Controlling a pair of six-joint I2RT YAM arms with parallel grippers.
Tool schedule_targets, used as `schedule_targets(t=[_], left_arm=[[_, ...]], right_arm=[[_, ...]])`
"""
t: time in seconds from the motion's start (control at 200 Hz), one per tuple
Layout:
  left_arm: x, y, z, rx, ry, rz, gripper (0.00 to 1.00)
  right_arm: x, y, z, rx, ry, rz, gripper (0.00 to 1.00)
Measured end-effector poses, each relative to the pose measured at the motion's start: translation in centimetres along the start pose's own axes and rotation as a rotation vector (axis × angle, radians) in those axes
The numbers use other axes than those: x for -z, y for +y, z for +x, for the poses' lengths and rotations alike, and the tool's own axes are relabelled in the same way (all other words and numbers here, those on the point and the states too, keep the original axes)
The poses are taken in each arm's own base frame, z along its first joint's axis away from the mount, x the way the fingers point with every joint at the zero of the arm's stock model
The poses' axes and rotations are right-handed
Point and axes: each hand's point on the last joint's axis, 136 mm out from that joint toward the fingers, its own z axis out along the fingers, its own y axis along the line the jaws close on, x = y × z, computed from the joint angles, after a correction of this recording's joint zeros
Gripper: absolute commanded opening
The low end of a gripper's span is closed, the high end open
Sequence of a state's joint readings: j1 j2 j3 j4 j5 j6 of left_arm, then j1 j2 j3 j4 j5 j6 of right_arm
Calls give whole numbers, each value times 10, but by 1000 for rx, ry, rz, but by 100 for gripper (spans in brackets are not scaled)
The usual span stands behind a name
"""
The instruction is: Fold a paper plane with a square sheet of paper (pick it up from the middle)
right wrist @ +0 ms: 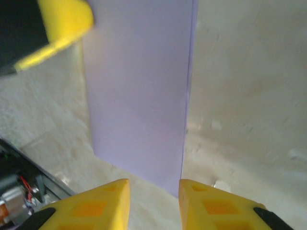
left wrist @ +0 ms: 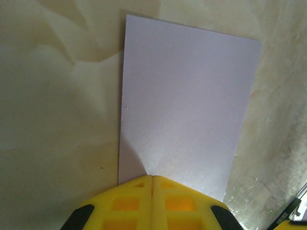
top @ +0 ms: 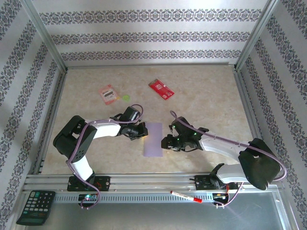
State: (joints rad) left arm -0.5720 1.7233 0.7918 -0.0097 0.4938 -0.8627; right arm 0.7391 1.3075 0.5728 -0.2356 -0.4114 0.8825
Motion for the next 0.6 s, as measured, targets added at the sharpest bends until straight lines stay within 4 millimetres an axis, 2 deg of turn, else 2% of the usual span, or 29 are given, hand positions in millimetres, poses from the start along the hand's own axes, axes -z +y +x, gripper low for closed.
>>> schedule_targets(t=[0.19, 0.6], left_arm=[[0, 0, 0, 13, -7, -3, 0], [0, 0, 0, 13, -8, -1, 0]], right_arm=[[-11, -6, 22, -35, 23, 46, 34], [-29, -5, 20, -80, 8, 51, 33]])
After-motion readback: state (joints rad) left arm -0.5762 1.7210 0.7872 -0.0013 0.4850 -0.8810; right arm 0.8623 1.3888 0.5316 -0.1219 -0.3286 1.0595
